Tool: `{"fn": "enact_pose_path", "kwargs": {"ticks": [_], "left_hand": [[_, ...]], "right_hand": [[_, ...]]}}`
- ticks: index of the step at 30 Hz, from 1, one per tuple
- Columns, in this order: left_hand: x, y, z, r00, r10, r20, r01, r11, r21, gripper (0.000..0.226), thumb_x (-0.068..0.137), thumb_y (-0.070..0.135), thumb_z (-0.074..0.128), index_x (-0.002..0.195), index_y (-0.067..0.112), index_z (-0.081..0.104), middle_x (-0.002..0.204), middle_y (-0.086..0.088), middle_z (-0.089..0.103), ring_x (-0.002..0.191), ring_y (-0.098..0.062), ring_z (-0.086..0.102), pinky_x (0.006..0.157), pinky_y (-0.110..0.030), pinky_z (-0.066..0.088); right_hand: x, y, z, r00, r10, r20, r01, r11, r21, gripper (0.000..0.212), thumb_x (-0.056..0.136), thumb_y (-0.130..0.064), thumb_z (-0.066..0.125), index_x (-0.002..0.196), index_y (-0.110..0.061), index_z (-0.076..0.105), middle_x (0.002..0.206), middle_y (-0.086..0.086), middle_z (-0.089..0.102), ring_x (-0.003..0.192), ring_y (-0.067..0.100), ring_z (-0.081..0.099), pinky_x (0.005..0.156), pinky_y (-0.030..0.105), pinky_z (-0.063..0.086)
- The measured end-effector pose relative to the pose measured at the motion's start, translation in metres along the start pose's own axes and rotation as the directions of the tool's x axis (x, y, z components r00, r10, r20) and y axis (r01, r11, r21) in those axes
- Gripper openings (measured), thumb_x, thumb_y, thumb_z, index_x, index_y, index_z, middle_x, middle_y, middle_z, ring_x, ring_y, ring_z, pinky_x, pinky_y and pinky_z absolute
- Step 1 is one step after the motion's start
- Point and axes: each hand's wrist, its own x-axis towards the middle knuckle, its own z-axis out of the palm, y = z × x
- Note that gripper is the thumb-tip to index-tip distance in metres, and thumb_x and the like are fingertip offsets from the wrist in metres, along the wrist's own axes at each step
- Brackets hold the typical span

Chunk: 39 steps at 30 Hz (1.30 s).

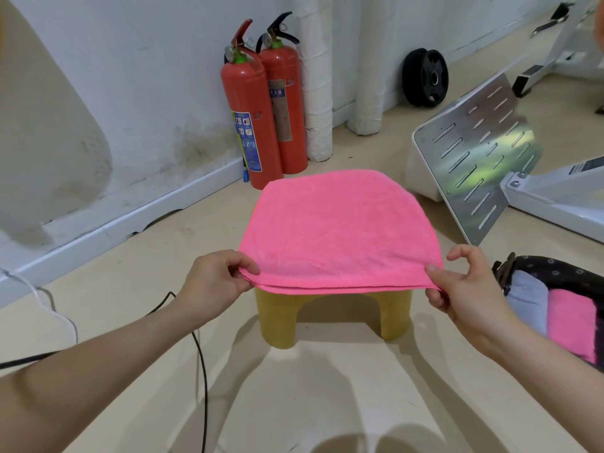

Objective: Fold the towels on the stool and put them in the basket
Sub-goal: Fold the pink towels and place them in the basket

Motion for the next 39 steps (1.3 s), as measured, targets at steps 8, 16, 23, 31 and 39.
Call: {"fn": "enact_pose_path", "kwargs": {"ticks": [8, 16, 23, 31, 39], "left_hand": [[0.019, 0.012, -0.028, 0.999, 0.010, 0.050, -0.013, 0.998, 0.057, 0.023, 0.061, 0.010, 0.087, 0.070, 0.028, 0.076, 0.080, 0.007, 0.044, 0.083, -0.013, 0.042, 0.067, -0.010, 0.031], [0.032, 0.030, -0.047, 0.999, 0.039, -0.001, -0.038, 0.965, -0.260, 0.041, 0.073, 0.002, 0.078, 0.069, 0.043, 0.075, 0.090, 0.026, 0.072, 0.100, 0.015, 0.058, 0.089, -0.012, 0.043], [0.035, 0.028, -0.043, 0.999, -0.016, -0.041, 0.000, 0.931, -0.364, 0.029, 0.078, 0.000, 0.072, 0.084, 0.029, 0.077, 0.097, 0.013, 0.073, 0.090, 0.004, 0.067, 0.073, -0.004, 0.048], [0.035, 0.022, -0.039, 0.998, 0.029, -0.049, -0.048, 0.888, -0.457, 0.033, 0.087, -0.002, 0.062, 0.081, 0.028, 0.077, 0.088, -0.006, 0.075, 0.088, -0.017, 0.064, 0.085, -0.028, 0.046], [0.033, 0.026, -0.034, 0.991, 0.014, 0.131, 0.048, 0.886, -0.461, 0.050, 0.093, -0.009, 0.048, 0.067, 0.028, 0.069, 0.055, 0.002, 0.050, 0.051, -0.007, 0.044, 0.050, -0.018, 0.043]], "right_hand": [[0.003, -0.015, -0.019, 0.982, -0.012, 0.188, 0.050, 0.979, -0.197, 0.021, 0.093, 0.004, 0.050, 0.083, -0.005, 0.066, 0.068, 0.005, 0.047, 0.045, 0.012, 0.046, 0.046, 0.016, 0.042], [0.007, -0.038, -0.019, 0.887, -0.228, 0.402, 0.462, 0.394, -0.795, 0.067, 0.052, -0.053, 0.080, 0.111, -0.026, 0.067, 0.092, -0.004, 0.056, 0.077, 0.014, 0.052, 0.066, 0.016, 0.042], [0.018, -0.018, -0.011, 0.711, -0.490, 0.504, 0.582, 0.007, -0.813, 0.045, 0.068, -0.021, 0.083, 0.108, -0.014, 0.062, 0.099, 0.003, 0.048, 0.077, 0.028, 0.056, 0.058, 0.033, 0.045], [0.022, -0.031, -0.010, 0.661, -0.639, 0.393, 0.669, 0.265, -0.694, 0.017, 0.070, -0.010, 0.081, 0.075, -0.016, 0.067, 0.088, -0.002, 0.049, 0.079, 0.005, 0.046, 0.072, 0.008, 0.036], [0.008, -0.072, -0.017, 0.818, -0.052, 0.573, 0.401, 0.766, -0.503, 0.028, 0.071, 0.005, 0.077, 0.067, -0.002, 0.050, 0.052, -0.006, 0.046, 0.048, 0.005, 0.039, 0.047, 0.012, 0.032]]}}
